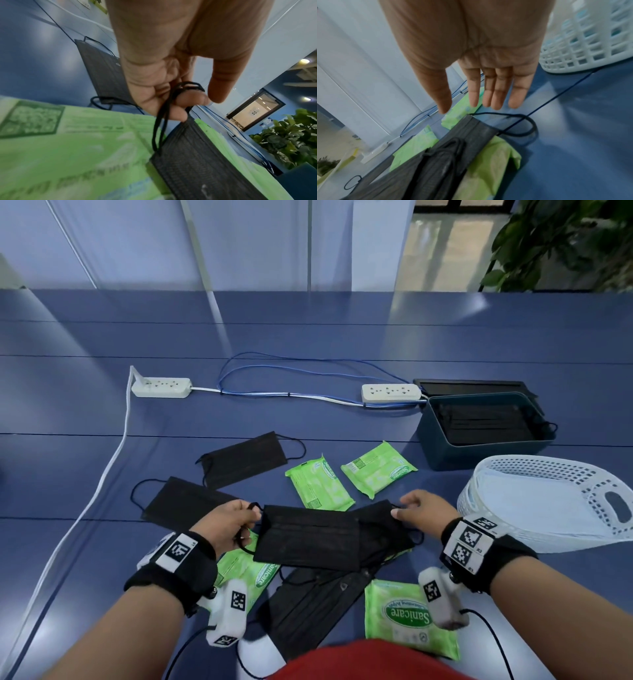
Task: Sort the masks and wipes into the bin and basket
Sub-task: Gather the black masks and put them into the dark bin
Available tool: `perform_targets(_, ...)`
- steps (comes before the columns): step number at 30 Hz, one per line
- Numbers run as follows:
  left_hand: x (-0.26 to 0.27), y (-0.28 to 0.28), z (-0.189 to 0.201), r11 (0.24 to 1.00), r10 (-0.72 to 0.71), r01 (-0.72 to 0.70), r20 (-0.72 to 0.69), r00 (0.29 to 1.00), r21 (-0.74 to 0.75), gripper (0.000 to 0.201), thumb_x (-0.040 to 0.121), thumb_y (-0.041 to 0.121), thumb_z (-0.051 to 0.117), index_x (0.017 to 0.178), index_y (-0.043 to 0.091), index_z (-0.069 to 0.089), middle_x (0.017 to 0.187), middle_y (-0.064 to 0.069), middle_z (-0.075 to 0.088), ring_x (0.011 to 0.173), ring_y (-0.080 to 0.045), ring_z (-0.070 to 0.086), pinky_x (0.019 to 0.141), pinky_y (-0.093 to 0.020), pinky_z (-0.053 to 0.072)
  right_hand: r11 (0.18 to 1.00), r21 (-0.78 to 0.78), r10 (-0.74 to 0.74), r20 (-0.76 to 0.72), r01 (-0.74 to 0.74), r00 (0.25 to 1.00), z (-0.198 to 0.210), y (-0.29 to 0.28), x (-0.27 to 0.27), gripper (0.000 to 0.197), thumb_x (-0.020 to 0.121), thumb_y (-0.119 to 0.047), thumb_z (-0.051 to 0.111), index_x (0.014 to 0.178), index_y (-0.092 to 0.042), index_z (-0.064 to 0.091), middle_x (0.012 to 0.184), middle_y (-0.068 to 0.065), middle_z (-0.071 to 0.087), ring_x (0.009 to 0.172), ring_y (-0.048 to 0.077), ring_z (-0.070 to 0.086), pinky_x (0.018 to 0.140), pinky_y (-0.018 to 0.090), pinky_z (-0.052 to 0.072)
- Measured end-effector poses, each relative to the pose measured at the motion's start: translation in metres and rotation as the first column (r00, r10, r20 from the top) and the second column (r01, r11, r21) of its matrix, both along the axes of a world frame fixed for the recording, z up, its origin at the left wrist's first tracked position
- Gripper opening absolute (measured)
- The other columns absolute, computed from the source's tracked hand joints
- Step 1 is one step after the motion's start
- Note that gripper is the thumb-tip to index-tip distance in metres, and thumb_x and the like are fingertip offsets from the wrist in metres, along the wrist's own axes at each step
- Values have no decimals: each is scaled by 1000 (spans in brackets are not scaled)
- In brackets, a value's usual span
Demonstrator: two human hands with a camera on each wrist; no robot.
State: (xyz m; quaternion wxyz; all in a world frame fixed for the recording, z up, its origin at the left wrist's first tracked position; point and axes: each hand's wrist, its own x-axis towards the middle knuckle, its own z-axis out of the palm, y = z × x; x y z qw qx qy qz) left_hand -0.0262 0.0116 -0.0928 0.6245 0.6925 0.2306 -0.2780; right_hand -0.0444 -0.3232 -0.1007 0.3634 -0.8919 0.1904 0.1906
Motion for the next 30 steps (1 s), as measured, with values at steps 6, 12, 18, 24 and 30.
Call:
perform_targets(6, -2, -7, 2, 995, 38, -42, -41, 998, -95, 22, 94, 7, 51, 73, 11, 47, 58, -5, 46, 37, -13, 40, 39, -18, 34, 993, -58, 99, -110, -105, 989, -8, 9, 2, 23, 83, -26, 69, 80, -15, 50, 80, 4, 52, 77, 18, 51, 70, 24, 39)
perform_targets(12, -8, -9, 6, 996, -56, 51, -69, 996, -69, 13, 98, 10, 44, 96, 11, 57, 68, -6, 52, 36, -10, 36, 39, -17, 30, 998, 18, 63, -37, -63, 997, -23, 6, 1, 35, 79, -28, 74, 106, -23, 52, 95, -2, 53, 87, 14, 56, 77, 25, 42)
perform_targets(18, -11, -11, -3, 997, -65, 61, -87, 994, -53, 19, 97, 10, 48, 112, 20, 54, 76, -6, 56, 45, -12, 45, 43, -20, 35, 906, -278, 325, -28, -320, 945, -17, 16, 5, 30, 83, -39, 66, 111, -43, 55, 115, -2, 38, 116, 25, 40, 98, 33, 36)
perform_targets(24, -7, -7, -5, 997, 24, -28, -52, 998, -71, 18, 96, 10, 50, 111, 18, 53, 67, -6, 53, 36, -10, 46, 34, -15, 29, 895, -260, 390, 58, -364, 919, -23, 15, 10, 19, 84, -29, 64, 74, -39, 51, 103, -9, 41, 107, 19, 40, 93, 32, 38)
perform_targets(30, 0, 8, -8, 986, 117, -119, -23, 993, -114, 4, 96, 15, 50, 93, 17, 49, 49, 1, 52, 33, -8, 43, 34, -16, 22, 998, 34, -63, 388, 54, 920, 1, -11, 21, 25, 89, -11, 57, 73, -25, 43, 80, 3, 59, 80, 22, 54, 72, 28, 36)
